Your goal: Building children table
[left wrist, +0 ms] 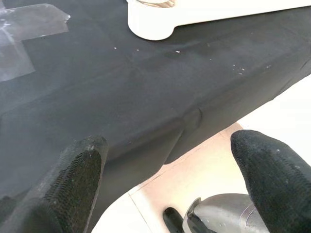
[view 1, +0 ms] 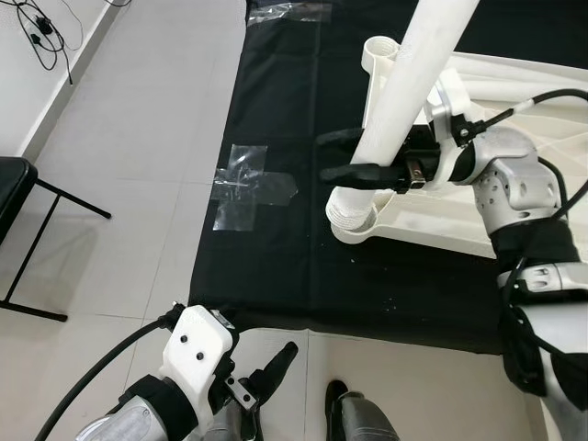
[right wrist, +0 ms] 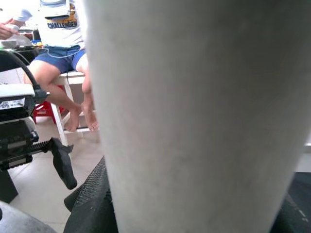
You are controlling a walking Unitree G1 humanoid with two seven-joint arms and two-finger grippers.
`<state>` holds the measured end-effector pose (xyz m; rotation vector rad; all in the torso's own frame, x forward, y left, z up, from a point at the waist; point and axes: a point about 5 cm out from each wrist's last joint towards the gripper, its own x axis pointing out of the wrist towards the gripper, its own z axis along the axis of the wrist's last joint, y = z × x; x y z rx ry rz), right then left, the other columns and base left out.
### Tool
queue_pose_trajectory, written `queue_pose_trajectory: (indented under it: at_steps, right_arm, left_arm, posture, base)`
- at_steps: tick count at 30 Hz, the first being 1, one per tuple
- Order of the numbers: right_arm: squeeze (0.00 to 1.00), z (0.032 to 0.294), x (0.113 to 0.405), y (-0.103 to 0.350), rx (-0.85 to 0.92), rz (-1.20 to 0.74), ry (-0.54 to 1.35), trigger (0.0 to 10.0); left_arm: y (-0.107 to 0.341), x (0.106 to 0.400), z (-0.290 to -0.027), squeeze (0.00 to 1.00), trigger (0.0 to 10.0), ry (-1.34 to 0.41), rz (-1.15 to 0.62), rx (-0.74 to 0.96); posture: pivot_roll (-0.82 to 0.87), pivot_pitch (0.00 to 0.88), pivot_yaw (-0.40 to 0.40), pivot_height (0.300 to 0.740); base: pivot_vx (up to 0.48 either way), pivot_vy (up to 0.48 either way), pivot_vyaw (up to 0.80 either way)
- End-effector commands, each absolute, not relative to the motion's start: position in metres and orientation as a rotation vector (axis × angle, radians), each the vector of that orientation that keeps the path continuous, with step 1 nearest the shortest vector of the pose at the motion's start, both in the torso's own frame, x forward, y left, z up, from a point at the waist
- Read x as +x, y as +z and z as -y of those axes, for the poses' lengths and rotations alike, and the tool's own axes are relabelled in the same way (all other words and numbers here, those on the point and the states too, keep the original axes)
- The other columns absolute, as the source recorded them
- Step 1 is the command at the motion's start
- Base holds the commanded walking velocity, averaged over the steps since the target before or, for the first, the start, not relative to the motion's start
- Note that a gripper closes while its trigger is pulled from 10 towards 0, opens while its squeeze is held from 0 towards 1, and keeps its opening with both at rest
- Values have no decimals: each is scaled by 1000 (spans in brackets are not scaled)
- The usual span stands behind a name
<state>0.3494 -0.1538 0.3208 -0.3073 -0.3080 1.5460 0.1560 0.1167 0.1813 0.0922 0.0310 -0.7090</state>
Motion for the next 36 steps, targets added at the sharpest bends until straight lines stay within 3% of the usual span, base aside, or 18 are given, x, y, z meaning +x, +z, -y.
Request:
queue_pose_trajectory:
  at_steps: [1,20,28,36]
  right_arm:
    - [0,159,354,296,-270,195,1539,10000]
    - [0,157,340,287,-360,118,1645,10000]
    - [0,140,320,282,-490,74,1796,10000]
    - [0,129,322,281,-491,61,1829,10000]
  left_arm:
    - [177,152,-115,0,10000,-718,-50,74]
    - [177,152,-115,0,10000,-720,-47,75]
    - [177,152,-115,0,10000,-718,-42,75]
    - [177,152,-114,0,10000,-718,-40,73]
  posture:
    - [48,425,-4,740]
    - [46,423,-4,740]
    - [47,424,-4,740]
    - [46,420,-6,740]
  base:
    - [0,0,0]
    - [0,0,0]
    - [0,0,0]
    - [0,0,0]
